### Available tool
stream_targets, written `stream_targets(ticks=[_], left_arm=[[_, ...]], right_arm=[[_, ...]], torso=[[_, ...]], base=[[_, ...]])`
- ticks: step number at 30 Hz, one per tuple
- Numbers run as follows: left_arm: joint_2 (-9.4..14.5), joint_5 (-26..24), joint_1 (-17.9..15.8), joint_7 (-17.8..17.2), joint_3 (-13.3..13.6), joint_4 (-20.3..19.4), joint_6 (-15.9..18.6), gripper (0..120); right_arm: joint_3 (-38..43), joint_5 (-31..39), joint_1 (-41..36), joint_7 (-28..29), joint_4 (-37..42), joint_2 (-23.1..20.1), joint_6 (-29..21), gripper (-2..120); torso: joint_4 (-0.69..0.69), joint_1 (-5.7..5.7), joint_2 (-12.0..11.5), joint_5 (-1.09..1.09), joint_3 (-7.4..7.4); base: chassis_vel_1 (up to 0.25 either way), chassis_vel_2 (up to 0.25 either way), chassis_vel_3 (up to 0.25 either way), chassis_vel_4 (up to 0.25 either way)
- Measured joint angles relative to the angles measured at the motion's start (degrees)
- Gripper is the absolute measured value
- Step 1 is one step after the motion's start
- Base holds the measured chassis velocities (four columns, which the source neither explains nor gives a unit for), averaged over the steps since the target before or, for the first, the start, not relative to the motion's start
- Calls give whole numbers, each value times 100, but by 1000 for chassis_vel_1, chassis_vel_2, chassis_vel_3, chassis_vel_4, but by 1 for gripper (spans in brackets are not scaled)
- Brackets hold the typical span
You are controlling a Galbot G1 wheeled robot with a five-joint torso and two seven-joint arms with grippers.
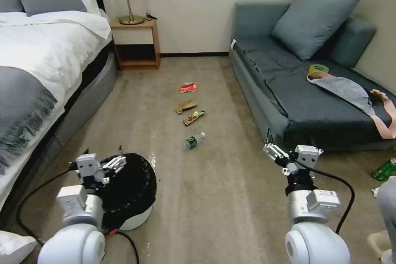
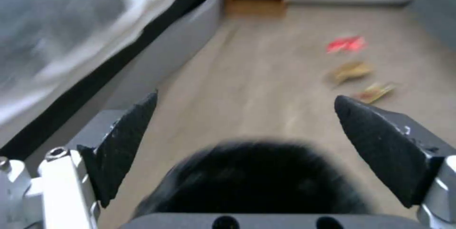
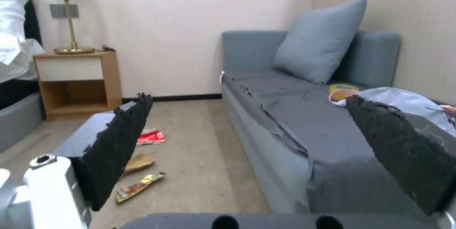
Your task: Pick up the trash bin, then pick up the garbage on the floor and place it into the trash bin.
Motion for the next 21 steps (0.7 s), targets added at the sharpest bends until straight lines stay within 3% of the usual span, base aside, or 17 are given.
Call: stream_targets(ticks=[1, 3, 5, 7, 8, 11, 21], left_arm=[[0, 0, 0, 0, 0, 0, 0, 100], [107, -397, -109, -429, -168, 134, 431, 100], [160, -573, -195, -579, -266, 295, 570, 100], [254, -1055, -367, -863, -417, 673, 829, 100], [254, -1055, -367, -863, -417, 673, 829, 100], [293, -1407, -498, -1074, -532, 1170, 917, 100], [198, -1556, -553, -1222, -455, 1684, 902, 100]], right_arm=[[0, 0, 0, 0, 0, 0, 0, 100], [13, 18, 19, 0, -2, -12, -2, 100], [13, 20, 27, 0, -12, -13, -2, 100], [7, 20, 30, -2, -30, -9, -1, 100], [7, 20, 30, -2, -30, -9, -1, 100], [16, 20, 38, -6, -51, -9, 9, 100], [36, 12, 59, -12, -101, -1, 32, 100]], torso=[[0, 0, 0, 0, 0], [0, 0, 0, 1, 0], [0, 0, 0, 0, 0], [0, 0, 0, 0, 0], [0, 0, 0, 0, 0], [0, 0, 0, 1, 0], [0, 0, 0, 1, 0]], base=[[0, 0, 0, 0], [0, 0, 0, 0], [0, 0, 0, 0], [0, 0, 0, 0], [0, 0, 0, 0], [0, 0, 0, 0], [0, 0, 0, 0]])
